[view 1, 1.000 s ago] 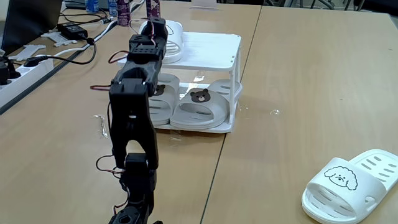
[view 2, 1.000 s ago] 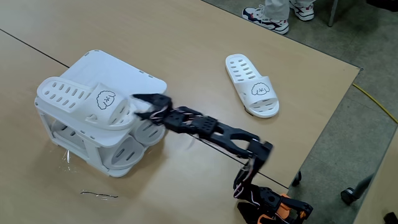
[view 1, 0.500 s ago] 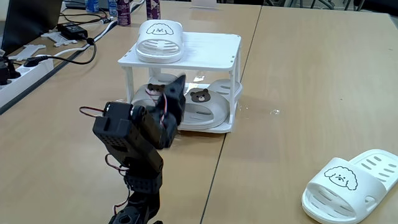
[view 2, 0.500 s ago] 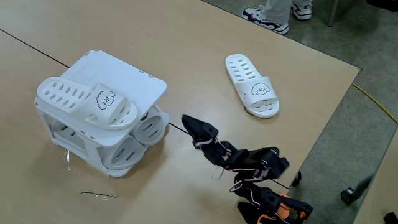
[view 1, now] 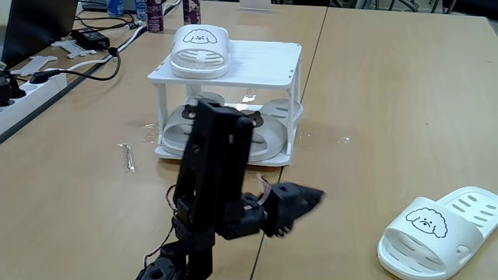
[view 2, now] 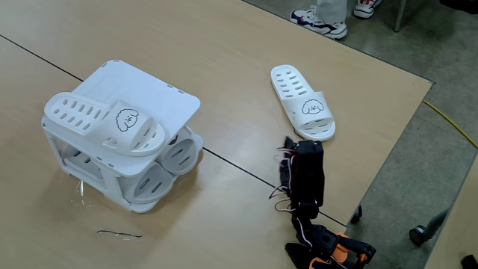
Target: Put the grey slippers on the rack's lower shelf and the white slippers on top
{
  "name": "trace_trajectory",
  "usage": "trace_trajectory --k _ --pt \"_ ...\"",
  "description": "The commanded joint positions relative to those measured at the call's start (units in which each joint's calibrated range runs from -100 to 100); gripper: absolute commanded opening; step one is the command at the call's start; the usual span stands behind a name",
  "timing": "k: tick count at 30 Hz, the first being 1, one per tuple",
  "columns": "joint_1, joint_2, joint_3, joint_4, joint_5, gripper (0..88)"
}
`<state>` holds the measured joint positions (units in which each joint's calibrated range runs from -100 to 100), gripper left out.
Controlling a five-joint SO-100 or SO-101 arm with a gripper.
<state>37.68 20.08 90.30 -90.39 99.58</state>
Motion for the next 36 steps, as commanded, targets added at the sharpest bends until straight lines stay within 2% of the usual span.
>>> trace_trajectory --k 1,7,13,17,22,29,36 --pt "8.9 3.9 -9.5 -1.3 0.4 1.6" --pt "14.4 10.5 -23.3 -1.0 0.4 16.4" --pt "14.1 16.4 -35.9 0.0 0.4 16.9" --pt "14.0 18.2 -42.3 7.0 0.4 17.1" --pt "14.0 18.6 -48.2 11.9 0.4 29.5" --pt "12.0 19.5 -59.4 21.2 0.4 30.1" --pt "10.2 28.9 -72.8 21.8 0.4 29.5"
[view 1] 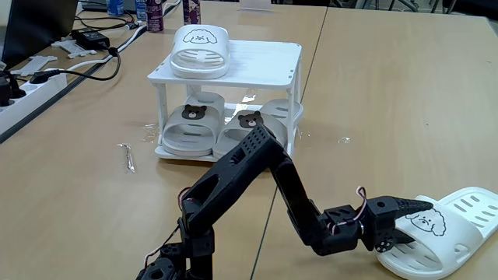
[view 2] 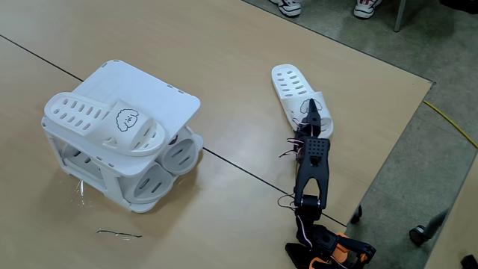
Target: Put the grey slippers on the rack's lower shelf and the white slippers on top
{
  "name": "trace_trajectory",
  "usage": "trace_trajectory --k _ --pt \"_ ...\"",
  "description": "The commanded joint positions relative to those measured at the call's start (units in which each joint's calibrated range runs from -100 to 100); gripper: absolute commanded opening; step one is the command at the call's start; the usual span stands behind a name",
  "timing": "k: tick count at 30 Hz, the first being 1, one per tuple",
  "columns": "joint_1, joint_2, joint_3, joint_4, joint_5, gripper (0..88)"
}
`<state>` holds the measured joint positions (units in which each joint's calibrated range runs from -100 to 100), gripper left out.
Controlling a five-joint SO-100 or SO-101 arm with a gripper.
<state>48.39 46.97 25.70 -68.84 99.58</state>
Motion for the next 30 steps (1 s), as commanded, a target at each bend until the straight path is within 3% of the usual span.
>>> trace_trajectory --k 1,3,6,10,14,24,30 --pt "-0.5 3.6 -10.9 0.3 0.4 29.4" --pt "-0.5 6.2 -16.4 3.4 0.4 27.5" --pt "0.0 6.4 -19.8 7.0 0.4 0.1" --pt "0.2 2.0 -19.2 7.3 0.4 0.7" --pt "0.2 -13.2 -14.1 14.4 0.4 0.8" --pt "-0.6 -51.2 -11.7 48.0 0.4 0.8" --pt "-8.5 -70.6 -11.7 69.6 0.4 0.8"
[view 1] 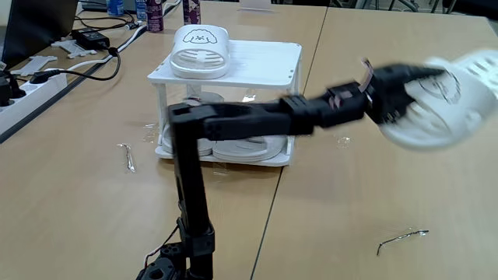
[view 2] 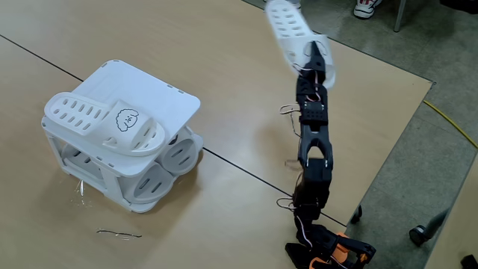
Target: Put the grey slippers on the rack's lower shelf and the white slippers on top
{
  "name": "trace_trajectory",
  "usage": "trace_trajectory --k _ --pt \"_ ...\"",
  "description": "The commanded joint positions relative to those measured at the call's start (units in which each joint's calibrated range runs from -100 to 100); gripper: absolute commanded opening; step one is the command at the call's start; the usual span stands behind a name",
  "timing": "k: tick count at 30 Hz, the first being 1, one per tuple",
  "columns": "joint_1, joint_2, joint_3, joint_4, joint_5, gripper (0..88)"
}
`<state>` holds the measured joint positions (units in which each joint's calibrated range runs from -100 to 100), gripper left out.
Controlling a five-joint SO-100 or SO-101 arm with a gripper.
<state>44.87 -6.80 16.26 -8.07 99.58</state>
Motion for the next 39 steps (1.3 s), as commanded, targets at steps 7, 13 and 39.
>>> trace_trajectory --k 7,13,39 --pt "-25.1 -24.7 -7.4 17.8 0.4 0.8" --pt "-36.0 -20.9 -8.6 17.6 0.4 0.8" --pt "-45.0 28.8 -48.5 17.2 0.4 0.8"
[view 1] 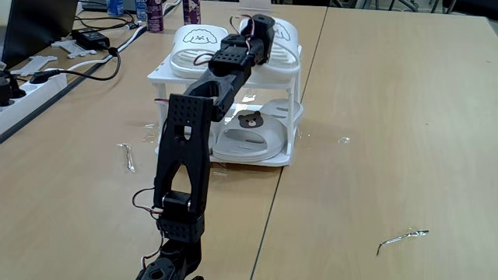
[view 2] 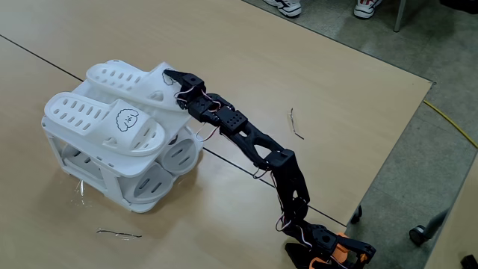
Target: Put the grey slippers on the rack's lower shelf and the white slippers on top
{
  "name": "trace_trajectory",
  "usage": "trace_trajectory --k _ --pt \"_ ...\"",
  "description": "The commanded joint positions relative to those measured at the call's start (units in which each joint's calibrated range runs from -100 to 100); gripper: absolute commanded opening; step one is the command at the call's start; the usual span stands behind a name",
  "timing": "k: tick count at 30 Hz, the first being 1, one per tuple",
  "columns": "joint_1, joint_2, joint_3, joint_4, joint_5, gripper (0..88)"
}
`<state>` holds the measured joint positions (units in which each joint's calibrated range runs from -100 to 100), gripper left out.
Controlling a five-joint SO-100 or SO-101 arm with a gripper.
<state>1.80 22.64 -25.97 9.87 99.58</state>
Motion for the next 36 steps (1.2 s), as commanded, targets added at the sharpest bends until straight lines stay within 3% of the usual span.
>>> trace_trajectory --k 1,10,20,26,36 --pt "-2.8 -0.2 -6.3 -0.8 0.4 0.8" --pt "-6.8 0.0 -5.1 -0.8 0.4 0.8" --pt "-1.6 1.9 -5.0 -0.9 0.4 1.5" --pt "-1.6 1.9 -5.0 -0.8 0.4 20.7" --pt "-1.5 -11.1 11.4 -0.9 0.4 21.6"
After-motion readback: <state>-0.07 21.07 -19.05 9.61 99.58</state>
